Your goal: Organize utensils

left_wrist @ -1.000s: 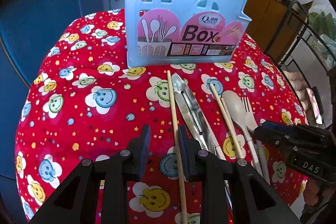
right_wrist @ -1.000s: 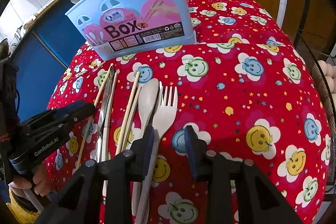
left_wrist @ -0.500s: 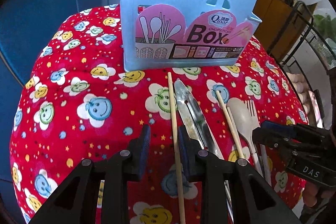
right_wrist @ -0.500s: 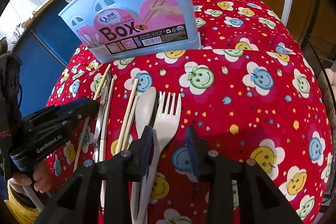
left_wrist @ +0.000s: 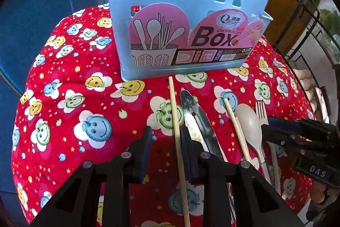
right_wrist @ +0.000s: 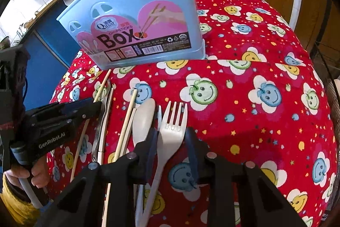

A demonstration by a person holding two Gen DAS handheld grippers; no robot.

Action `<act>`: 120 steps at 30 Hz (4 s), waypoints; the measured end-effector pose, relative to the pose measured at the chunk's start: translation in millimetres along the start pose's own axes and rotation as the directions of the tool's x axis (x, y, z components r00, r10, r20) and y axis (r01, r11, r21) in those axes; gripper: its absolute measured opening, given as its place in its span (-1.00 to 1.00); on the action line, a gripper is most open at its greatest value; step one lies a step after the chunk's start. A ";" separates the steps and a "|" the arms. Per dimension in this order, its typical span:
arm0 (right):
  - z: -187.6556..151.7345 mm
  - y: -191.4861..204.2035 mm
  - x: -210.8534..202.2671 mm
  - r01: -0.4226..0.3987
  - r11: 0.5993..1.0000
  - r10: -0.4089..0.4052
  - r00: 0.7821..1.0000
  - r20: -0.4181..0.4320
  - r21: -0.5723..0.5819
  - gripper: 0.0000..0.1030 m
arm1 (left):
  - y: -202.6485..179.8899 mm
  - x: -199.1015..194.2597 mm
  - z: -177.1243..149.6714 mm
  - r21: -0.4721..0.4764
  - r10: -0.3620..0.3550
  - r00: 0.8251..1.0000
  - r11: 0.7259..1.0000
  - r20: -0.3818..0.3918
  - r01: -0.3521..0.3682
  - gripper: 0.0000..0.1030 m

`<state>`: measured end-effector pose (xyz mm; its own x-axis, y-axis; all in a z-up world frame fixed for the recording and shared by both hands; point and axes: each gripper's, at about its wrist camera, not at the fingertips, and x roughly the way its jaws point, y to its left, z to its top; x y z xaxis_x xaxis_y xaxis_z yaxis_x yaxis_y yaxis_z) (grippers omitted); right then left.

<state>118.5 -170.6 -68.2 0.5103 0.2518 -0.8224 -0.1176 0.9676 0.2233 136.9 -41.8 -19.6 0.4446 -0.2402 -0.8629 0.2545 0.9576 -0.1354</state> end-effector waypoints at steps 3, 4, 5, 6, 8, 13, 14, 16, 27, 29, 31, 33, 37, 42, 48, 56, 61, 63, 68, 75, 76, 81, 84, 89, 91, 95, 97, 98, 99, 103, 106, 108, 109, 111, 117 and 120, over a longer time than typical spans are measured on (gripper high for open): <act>-1.1 -2.1 -1.0 -0.014 1.000 0.014 1.000 0.015 0.011 -0.44 | 1.0 0.8 3.4 -0.012 -0.013 1.000 1.000 -0.006 0.013 -0.47; -1.6 -3.5 -1.9 -0.025 1.000 0.025 0.999 0.025 0.019 -0.44 | 1.6 1.0 4.4 -0.015 -0.019 1.000 1.000 -0.007 0.019 -0.47; -1.6 -4.6 -2.1 -0.033 0.999 0.032 0.999 0.028 0.022 -0.45 | 3.3 2.3 4.5 -0.016 -0.023 1.000 1.000 -0.007 0.023 -0.47; -1.5 -6.5 -2.3 -0.045 0.999 0.044 0.999 0.032 0.028 -0.45 | 5.4 2.8 4.9 -0.020 -0.028 1.000 0.999 -0.008 0.028 -0.47; 0.1 -9.7 -2.5 -0.062 0.997 0.061 0.998 0.034 0.037 -0.45 | 7.6 3.5 7.0 -0.038 -0.039 0.999 0.999 -0.014 0.039 -0.47; 4.2 -13.9 -5.6 -0.076 0.996 0.073 0.996 0.055 0.055 -0.46 | 9.6 3.9 9.8 -0.037 -0.052 0.999 0.998 -0.017 0.051 -0.56; 4.5 -14.2 -5.9 -0.073 0.996 0.069 0.996 0.057 0.057 -0.46 | 9.7 2.0 8.2 -0.033 -0.053 0.998 0.998 -0.014 0.053 -0.63; 4.9 -14.7 -5.3 -0.061 0.996 0.058 0.997 0.054 0.057 -0.47 | 13.1 -0.5 8.4 -0.032 -0.067 0.998 0.997 -0.012 0.066 -0.88; 4.7 -12.4 -24.4 -0.070 0.997 0.063 0.986 0.155 0.037 -0.47 | 33.7 -44.4 -6.2 -0.084 -0.139 0.982 0.985 0.129 0.150 -0.92; 3.5 -10.3 -32.3 -0.080 0.996 0.073 0.980 0.187 0.028 -0.47 | 32.4 -51.8 -7.2 -0.093 -0.146 0.976 0.982 0.163 0.163 -0.92; 2.4 -6.9 -41.5 -0.097 0.995 0.092 0.970 0.225 0.011 -0.47 | 30.3 -59.7 -7.3 -0.093 -0.148 0.968 0.981 0.202 0.170 -0.92; 2.2 -4.5 -50.3 -0.116 0.993 0.111 0.957 0.266 0.003 -0.47 | 30.1 -71.4 -9.5 -0.088 -0.150 0.957 0.980 0.248 0.176 -0.92; 4.9 -1.7 -67.5 -0.136 0.991 0.131 0.932 0.338 -0.008 -0.47 | 25.8 -88.6 -7.6 -0.075 -0.152 0.934 0.980 0.324 0.186 -0.92; 12.0 8.4 -87.5 -0.106 0.993 0.116 0.908 0.404 -0.046 -0.48 | 20.7 -107.9 1.2 -0.050 -0.142 0.906 0.983 0.399 0.176 -0.92; 25.9 13.7 -102.3 -0.090 0.994 0.108 0.889 0.445 -0.061 -0.88 | 17.2 -125.4 19.0 -0.043 -0.138 0.874 0.983 0.466 0.178 -0.92; 36.1 17.8 -93.5 -0.082 0.993 0.110 0.911 0.397 -0.087 -0.87 | 18.5 -142.1 39.7 -0.049 -0.112 0.841 0.985 0.529 0.163 -0.92; 33.9 21.5 -74.2 -0.088 0.992 0.113 0.938 0.327 -0.091 -0.87 | 24.1 -141.1 38.4 -0.064 -0.098 0.847 0.986 0.523 0.153 -0.92; 32.8 25.8 -67.8 -0.085 0.991 0.113 0.945 0.306 -0.105 -0.82 | 26.8 -139.4 35.6 -0.075 -0.086 0.849 0.986 0.521 0.146 -0.92; 30.9 38.1 -53.2 -0.099 0.987 0.130 0.957 0.260 -0.129 -0.60 | 37.6 -135.1 27.5 -0.106 -0.064 0.855 0.985 0.515 0.138 -0.92; 27.4 60.7 -33.8 -0.074 0.985 0.110 0.966 0.232 -0.158 -0.43 | 51.5 -131.8 14.7 -0.145 -0.006 0.851 0.985 0.525 0.097 -0.92; 26.7 65.2 -30.4 -0.068 0.984 0.105 0.968 0.228 -0.164 -0.40 | 54.1 -130.9 12.6 -0.151 0.003 0.851 0.985 0.525 0.090 -0.92; 25.6 84.3 -12.0 -0.059 0.977 0.099 0.976 0.192 -0.205 -0.22 | 69.1 -126.1 2.5 -0.175 0.031 0.854 0.982 0.520 0.071 -0.92; 28.5 90.2 1.1 -0.036 0.977 0.071 0.984 0.163 -0.208 -0.22 | 76.9 -123.4 -1.9 -0.186 0.038 0.858 0.980 0.513 0.068 -0.92; 36.1 95.4 18.7 0.021 0.977 0.008 0.991 0.136 -0.213 -0.22 | 86.6 -119.3 -8.7 -0.191 0.059 0.859 0.980 0.508 0.045 -0.92; 38.8 97.0 25.8 0.027 0.977 -0.003 0.993 0.115 -0.210 -0.22 | 90.2 -118.1 -11.2 -0.196 0.057 0.860 0.979 0.508 0.051 -0.92; 44.3 100.1 35.9 0.050 0.976 -0.030 0.995 0.097 -0.213 -0.22 | 97.2 -115.6 -14.4 -0.207 0.047 0.863 0.976 0.503 0.067 -0.92; 46.4 100.9 39.3 0.060 0.975 -0.041 0.995 0.092 -0.214 -0.22 | 100.7 -114.9 -16.0 -0.213 0.050 0.863 0.975 0.502 0.067 -0.92; 47.9 101.5 40.9 0.063 0.976 -0.045 0.995 0.088 -0.209 -0.22 | 102.2 -114.5 -16.6 -0.215 0.050 0.864 0.974 0.502 0.069 -0.92; 49.0 101.0 42.1 0.063 0.977 -0.046 0.995 0.084 -0.203 -0.26 | 102.9 -114.1 -17.0 -0.217 0.050 0.864 0.974 0.501 0.070 -0.92; 52.8 99.7 43.7 0.078 0.979 -0.062 0.994 0.091 -0.189 -0.68 | 104.8 -112.7 -17.7 -0.216 0.048 0.865 0.974 0.499 0.070 -0.92; 52.9 95.2 39.3 0.067 0.984 -0.050 0.993 0.103 -0.166 -0.85 | 104.5 -111.8 -18.5 -0.214 0.046 0.866 0.974 0.498 0.071 -0.92; 51.5 94.6 35.3 0.069 0.984 -0.049 0.991 0.122 -0.166 -0.88 | 102.8 -111.7 -17.8 -0.212 0.045 0.866 0.975 0.497 0.072 -0.92; 50.1 92.7 30.9 0.069 0.984 -0.047 0.990 0.132 -0.167 -0.88 | 101.5 -111.3 -17.6 -0.210 0.044 0.867 0.975 0.497 0.071 -0.92; 47.5 91.3 22.7 0.065 0.984 -0.039 0.987 0.156 -0.165 -0.88 | 98.9 -111.0 -17.4 -0.207 0.042 0.867 0.976 0.496 0.071 -0.92; 40.2 83.1 -10.1 0.009 0.988 0.026 0.973 0.228 -0.153 -0.88 | 88.1 -114.2 -15.7 -0.188 0.028 0.864 0.979 0.503 0.078 -0.92; 35.3 76.0 -33.6 -0.017 0.989 0.058 0.960 0.273 -0.149 -0.88 | 82.0 -116.9 -13.8 -0.176 0.019 0.860 0.981 0.509 0.082 -0.92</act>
<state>122.6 -106.1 -5.1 0.7161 0.2928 -0.6336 -0.2516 0.9550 0.1569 93.9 67.0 63.5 0.8249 -0.2693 -0.4970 0.1350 0.9476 -0.2894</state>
